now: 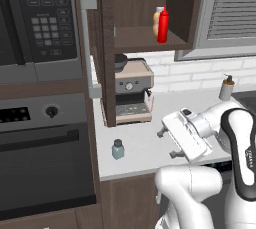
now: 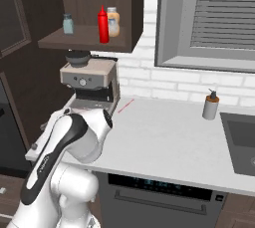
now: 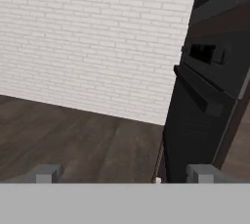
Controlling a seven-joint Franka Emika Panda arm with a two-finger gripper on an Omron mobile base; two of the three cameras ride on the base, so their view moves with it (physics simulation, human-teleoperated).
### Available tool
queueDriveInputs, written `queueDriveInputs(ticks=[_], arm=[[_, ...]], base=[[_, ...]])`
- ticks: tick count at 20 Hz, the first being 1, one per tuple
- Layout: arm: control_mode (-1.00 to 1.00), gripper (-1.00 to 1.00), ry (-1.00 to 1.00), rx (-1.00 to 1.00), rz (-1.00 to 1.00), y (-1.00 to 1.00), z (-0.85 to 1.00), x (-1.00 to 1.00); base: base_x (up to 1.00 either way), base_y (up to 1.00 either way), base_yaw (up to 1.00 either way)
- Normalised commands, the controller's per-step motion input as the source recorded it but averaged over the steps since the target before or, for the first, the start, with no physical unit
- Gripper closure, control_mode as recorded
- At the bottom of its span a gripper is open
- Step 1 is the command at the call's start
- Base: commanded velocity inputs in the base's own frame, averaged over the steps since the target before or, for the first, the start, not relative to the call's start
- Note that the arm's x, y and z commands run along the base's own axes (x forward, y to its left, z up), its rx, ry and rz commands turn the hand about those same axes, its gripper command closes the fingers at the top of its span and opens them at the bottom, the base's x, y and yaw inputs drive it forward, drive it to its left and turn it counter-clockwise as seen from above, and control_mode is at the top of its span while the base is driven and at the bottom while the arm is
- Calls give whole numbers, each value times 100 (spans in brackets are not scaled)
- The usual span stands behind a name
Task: Put the shaker and condiment bottle from the counter next to their counterparts in the cabinet.
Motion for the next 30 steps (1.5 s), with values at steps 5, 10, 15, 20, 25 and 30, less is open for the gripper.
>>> queueDriveInputs(ticks=[5,10,15,20,25,30], arm=[[-100,-100,0,9,-9,2,-16,13],[-100,-100,-10,8,-6,12,-53,0],[-100,-100,-11,5,-7,36,-57,0],[-100,-100,0,8,-4,18,-40,38],[-100,-100,0,5,-4,9,-48,18],[-100,-100,2,0,-6,14,-44,-16]], base=[[0,0,0],[0,0,0],[0,0,0],[0,0,0],[0,0,0],[0,0,0]])
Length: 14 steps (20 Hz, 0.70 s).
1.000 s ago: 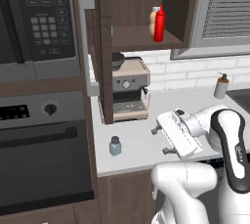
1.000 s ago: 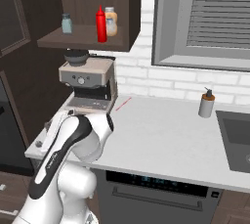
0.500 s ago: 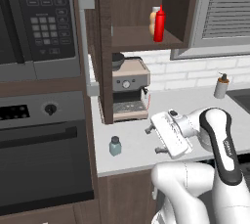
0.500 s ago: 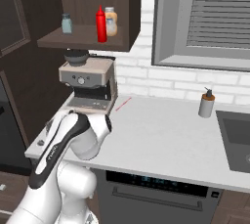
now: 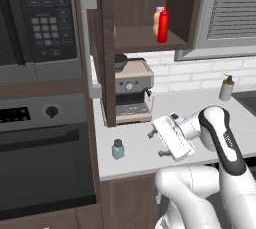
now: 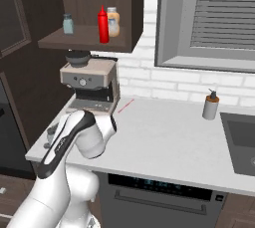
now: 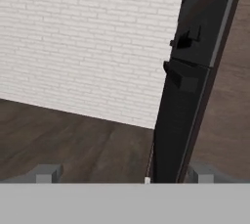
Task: Put the shaker and condiment bottle from the counter next to their counterparts in the cabinet.
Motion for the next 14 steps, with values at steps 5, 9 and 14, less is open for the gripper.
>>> queueDriveInputs(ticks=[5,9,14], arm=[[-100,-100,7,0,-8,37,-28,-20],[-100,-100,2,0,-10,51,-28,-29],[-100,-100,1,0,-10,31,-33,-1]], base=[[0,0,0],[0,0,0],[0,0,0]])
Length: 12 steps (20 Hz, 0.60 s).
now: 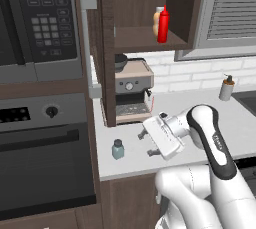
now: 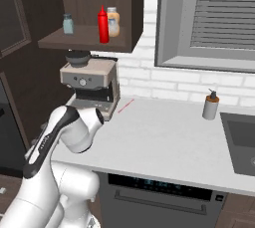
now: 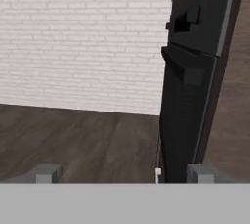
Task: Put the shaker and condiment bottle from the counter next to their counterparts in the cabinet.
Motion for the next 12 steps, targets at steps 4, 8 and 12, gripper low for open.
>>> queueDriveInputs(ticks=[4,8,12], arm=[[-100,-100,0,0,-9,11,-38,0],[-100,-100,0,0,-8,0,-42,0],[-100,-100,0,0,-8,8,-46,0]], base=[[0,0,0],[0,0,0],[0,0,0]])
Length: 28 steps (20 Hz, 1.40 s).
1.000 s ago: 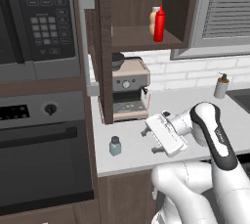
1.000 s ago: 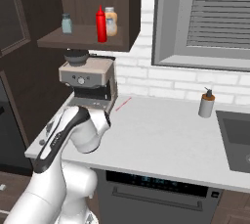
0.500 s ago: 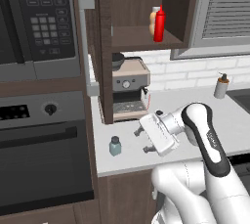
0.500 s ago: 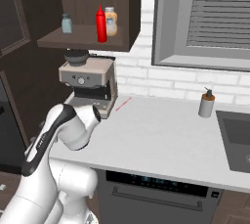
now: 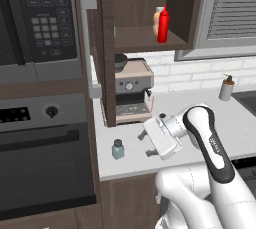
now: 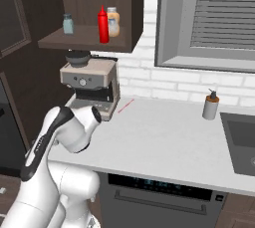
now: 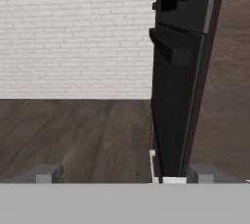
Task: Put the shaker and condiment bottle from the counter next to their counterparts in the cabinet.
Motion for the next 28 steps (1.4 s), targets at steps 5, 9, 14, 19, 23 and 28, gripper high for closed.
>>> queueDriveInputs(ticks=[5,9,14,19,23,28], arm=[[-100,-100,0,0,-7,12,-50,0],[-100,-100,0,0,-4,9,-54,4],[-100,-100,0,2,-4,7,-57,11],[-100,-100,0,3,-3,12,-59,2],[-100,-100,-3,4,-4,18,-61,4],[-100,-100,-3,7,-4,17,-57,23]], base=[[0,0,0],[0,0,0],[0,0,0],[0,0,0],[0,0,0],[0,0,0]])
